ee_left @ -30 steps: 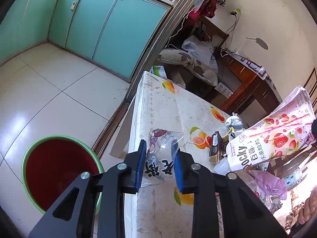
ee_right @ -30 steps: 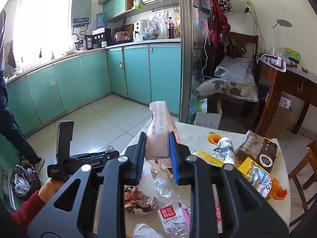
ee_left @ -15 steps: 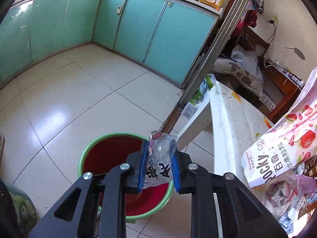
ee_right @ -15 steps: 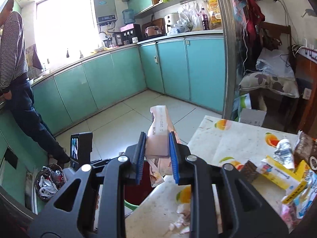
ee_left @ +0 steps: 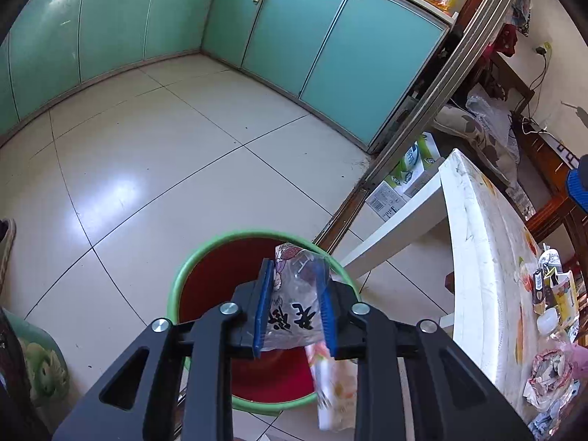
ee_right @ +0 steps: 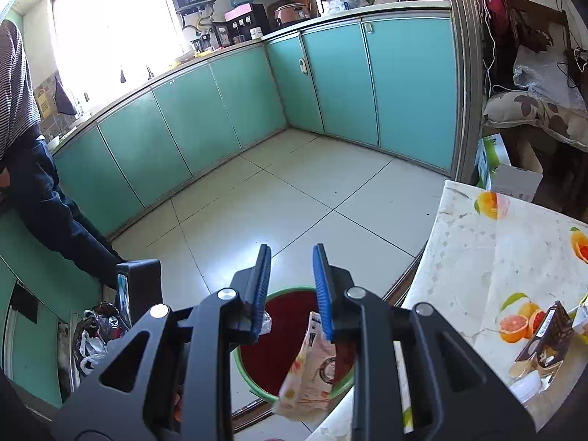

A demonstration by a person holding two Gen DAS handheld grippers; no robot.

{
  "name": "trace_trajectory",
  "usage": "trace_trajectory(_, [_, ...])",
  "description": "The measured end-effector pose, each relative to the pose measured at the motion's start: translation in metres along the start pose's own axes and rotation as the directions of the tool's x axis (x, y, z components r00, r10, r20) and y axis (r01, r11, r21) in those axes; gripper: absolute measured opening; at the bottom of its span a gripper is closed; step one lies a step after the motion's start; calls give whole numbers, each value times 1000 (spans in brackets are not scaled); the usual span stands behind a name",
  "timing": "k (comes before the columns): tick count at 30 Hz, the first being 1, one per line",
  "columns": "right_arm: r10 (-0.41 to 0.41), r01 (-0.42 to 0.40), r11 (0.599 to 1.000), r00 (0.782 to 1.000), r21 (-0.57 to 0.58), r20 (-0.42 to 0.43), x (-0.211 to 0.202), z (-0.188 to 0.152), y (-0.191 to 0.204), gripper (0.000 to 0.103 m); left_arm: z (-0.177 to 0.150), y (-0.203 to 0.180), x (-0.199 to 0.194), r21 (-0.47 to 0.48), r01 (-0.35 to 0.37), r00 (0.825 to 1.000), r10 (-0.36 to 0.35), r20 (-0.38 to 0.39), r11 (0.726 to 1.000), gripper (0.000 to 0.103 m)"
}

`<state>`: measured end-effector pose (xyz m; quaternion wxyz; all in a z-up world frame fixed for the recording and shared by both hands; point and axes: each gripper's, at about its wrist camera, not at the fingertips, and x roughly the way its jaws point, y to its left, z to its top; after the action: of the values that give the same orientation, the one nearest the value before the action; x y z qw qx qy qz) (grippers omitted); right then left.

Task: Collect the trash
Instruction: 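Carry the wrapper over the red bucket and open the left gripper, then grasp the crumpled paper wad with the left gripper while the right gripper holds the pink bag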

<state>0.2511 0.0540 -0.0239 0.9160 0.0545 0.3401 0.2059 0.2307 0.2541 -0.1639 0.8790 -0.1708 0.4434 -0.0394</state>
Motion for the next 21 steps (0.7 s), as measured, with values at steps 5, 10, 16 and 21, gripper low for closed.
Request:
trace_trajectory(5, [-29,29,1000,999,-7,22,-21,-5,0,66,2,-1,-3,-21,-16,999,17,31,1000,83])
trace_trajectory(10, [-49,49,999,997,-5,61,-79,-13,-4,79,0,-13,-5,-8,0,1000,0,21,1000,85])
trace_trajectory(16, [-131,135,991,981,-21,142,-168,-27,-28,84,-4,-53,-34,58,27,998,-30,62,998,85])
trace_trajectory(21, [-260,263,965,958,-13,123,-222,-49,-71,86,-19,-101,-76,136,108,988,-121,92,985,88])
